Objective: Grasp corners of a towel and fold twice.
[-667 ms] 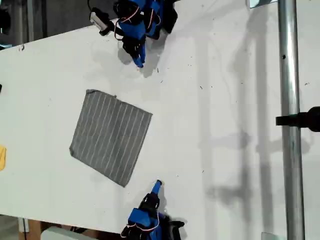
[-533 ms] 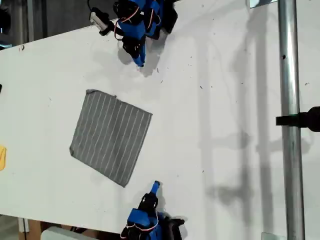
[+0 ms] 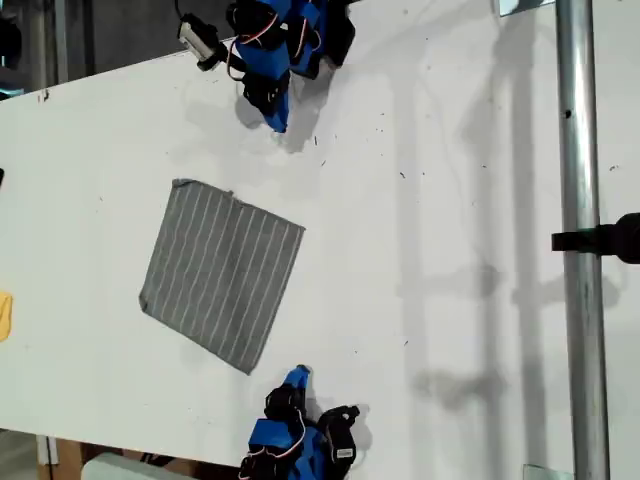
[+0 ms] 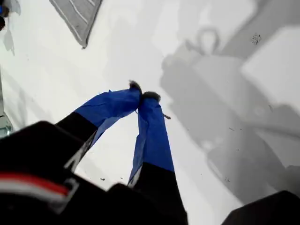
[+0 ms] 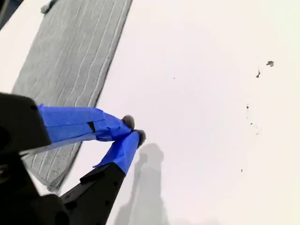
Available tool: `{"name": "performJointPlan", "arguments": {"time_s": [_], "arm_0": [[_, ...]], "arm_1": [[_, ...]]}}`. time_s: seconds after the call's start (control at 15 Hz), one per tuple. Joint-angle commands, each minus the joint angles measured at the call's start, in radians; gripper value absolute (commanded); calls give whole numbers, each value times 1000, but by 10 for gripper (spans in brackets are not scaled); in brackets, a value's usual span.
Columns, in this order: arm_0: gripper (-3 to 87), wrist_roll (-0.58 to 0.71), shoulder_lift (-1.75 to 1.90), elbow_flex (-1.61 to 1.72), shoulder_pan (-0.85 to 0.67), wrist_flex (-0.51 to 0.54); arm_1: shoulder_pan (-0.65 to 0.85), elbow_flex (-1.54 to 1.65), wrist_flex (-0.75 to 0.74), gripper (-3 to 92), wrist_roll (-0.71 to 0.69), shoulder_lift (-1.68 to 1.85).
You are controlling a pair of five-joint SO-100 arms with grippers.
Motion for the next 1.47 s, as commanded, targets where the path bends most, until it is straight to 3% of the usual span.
{"name": "performJointPlan", "arguments": {"time_s": [0.0,0.13,0.4,0.6,0.8,1.0,1.4], "arm_0": [[-1,-44,6,2,-15,-6],[-28,-55,6,-20,15,-26],[-29,-31,-245,-394,15,54],[-29,150,-554,-727,-89,98],[-29,354,-792,-1002,-253,179],[-29,477,-966,-1187,-397,235],[-28,669,-1232,-1336,-603,196]], "arm_1": [[-17,-28,-6,-2,-14,0],[-20,-71,49,-3,-12,9],[-143,-278,-112,-3,-77,-224],[-179,-594,-229,-3,-202,-684],[-202,-904,-249,-3,-302,-1048],[-212,-1215,-221,-3,-397,-1344],[-189,-1758,-44,25,-604,-1761]]}}
